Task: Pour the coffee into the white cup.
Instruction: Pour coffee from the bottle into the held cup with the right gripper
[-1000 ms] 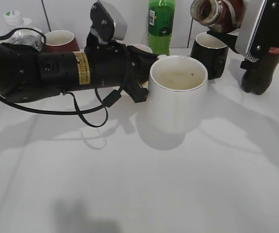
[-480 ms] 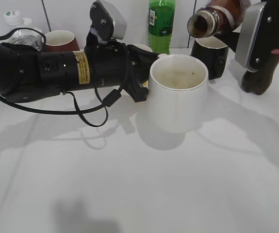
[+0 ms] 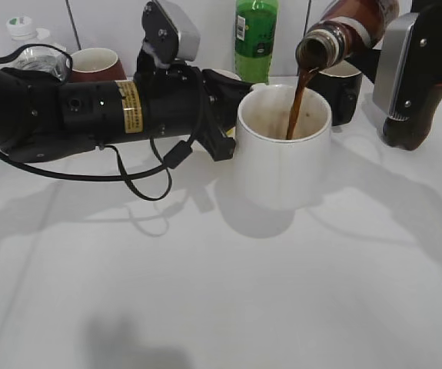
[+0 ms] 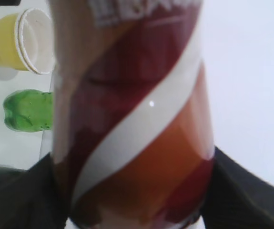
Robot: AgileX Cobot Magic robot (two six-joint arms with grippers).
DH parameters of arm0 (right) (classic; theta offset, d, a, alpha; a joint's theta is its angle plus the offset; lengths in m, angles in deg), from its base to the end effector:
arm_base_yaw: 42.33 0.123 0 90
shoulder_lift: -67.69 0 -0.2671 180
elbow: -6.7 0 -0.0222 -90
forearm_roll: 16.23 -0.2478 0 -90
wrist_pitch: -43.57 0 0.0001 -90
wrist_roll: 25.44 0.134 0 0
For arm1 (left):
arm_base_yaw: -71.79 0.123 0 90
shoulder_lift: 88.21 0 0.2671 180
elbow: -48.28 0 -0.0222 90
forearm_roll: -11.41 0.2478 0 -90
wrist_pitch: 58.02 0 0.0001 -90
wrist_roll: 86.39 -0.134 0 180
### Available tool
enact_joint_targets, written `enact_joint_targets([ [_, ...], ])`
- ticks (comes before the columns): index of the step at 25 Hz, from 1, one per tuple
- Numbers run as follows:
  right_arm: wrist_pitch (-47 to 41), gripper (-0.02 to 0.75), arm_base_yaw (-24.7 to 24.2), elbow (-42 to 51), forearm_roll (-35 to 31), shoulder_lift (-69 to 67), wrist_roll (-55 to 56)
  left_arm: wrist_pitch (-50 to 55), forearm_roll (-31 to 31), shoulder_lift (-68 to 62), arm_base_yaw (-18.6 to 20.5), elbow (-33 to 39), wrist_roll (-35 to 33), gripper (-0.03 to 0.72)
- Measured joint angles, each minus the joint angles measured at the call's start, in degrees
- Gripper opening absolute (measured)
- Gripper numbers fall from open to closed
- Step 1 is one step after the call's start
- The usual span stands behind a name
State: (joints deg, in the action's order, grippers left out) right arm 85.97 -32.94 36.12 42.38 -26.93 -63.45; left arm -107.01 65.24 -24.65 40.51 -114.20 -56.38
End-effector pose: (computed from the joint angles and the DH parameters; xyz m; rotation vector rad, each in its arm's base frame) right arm 0.3304 0.1328 0.2525 -1.5469 0.7494 -0.5028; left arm 0.3144 -0.2865 0.1880 1.0824 1.4077 -0.8137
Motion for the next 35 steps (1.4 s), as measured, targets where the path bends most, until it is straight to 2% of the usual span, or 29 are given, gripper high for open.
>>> enact_joint_targets([
  [35, 0.00, 0.538, 0.00, 0.00, 0.00, 0.00, -2.59, -0.34, 1.21, -0.04, 0.00, 0.00, 0.00, 0.046],
])
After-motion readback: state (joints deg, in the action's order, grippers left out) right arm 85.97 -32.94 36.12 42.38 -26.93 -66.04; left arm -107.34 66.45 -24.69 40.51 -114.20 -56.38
